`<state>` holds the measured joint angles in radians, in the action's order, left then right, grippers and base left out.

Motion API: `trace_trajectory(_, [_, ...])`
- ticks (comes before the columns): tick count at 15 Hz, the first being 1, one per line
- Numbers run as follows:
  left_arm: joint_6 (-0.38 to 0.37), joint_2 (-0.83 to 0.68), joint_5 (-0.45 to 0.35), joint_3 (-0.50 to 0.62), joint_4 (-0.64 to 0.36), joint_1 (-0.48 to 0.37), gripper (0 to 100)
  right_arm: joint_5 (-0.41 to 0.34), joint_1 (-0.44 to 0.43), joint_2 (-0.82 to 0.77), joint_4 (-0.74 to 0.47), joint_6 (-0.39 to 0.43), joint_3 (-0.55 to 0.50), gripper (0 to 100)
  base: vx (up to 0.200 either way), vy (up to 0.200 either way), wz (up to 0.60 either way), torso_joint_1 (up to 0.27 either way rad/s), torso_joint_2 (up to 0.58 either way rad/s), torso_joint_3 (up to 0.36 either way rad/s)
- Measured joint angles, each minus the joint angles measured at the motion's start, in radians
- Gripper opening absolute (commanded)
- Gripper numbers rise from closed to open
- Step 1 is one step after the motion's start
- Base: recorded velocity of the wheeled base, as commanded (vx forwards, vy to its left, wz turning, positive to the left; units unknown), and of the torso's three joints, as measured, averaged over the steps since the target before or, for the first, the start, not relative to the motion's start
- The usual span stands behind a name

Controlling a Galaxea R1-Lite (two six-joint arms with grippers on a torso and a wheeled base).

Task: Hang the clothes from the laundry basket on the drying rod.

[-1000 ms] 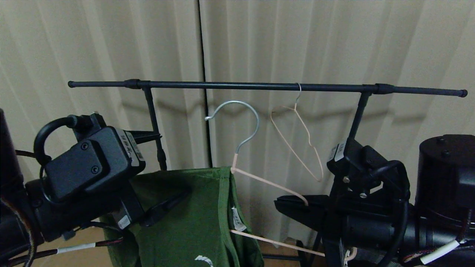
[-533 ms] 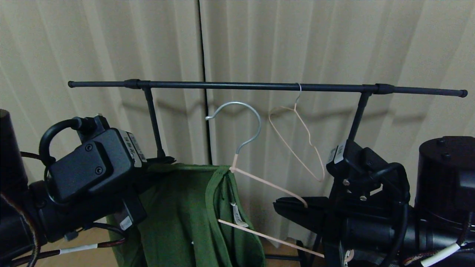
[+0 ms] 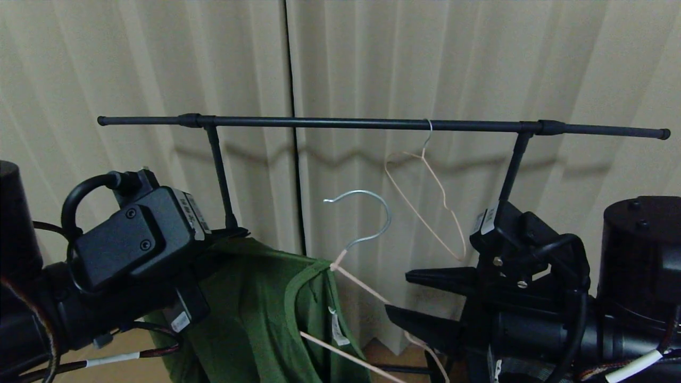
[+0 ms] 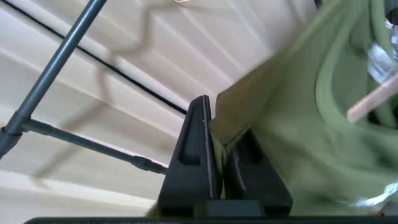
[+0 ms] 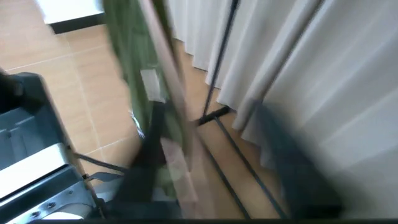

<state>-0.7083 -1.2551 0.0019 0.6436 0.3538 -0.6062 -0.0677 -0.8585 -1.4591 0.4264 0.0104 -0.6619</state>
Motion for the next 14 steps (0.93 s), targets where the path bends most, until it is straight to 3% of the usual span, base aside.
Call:
trace_trajectory(3, [0.037, 0.0, 0.091, 0.0, 0.001, 0.023, 0, 0.078, 0.006, 0.005, -0.001, 0.001, 0.012, 100, 0.0, 0.0, 0.0, 0.0, 0.0, 0.0])
trace_trajectory(7, [0.206, 0.0, 0.309, 0.0, 0.001, 0.024, 0, 0.178, 0.017, 0.011, -0.009, 0.002, 0.034, 100, 0.0, 0.0, 0.0, 0.0, 0.0, 0.0])
trace_trajectory(9, [0.341, -0.006, 0.444, 0.005, 0.001, 0.005, 0, 0.197, 0.017, 0.002, -0.011, 0.0, 0.042, 100, 0.0, 0.0, 0.0, 0.0, 0.0, 0.0])
trace_trajectory(12, [0.501, -0.02, 0.497, 0.04, 0.001, -0.047, 0, 0.211, 0.004, -0.028, -0.003, -0.024, 0.042, 100, 0.0, 0.0, 0.0, 0.0, 0.0, 0.0])
trace_trajectory(14, [0.546, -0.022, 0.499, 0.063, 0.002, -0.071, 0, 0.219, -0.013, -0.053, 0.001, -0.069, 0.032, 100, 0.0, 0.0, 0.0, 0.0, 0.0, 0.0])
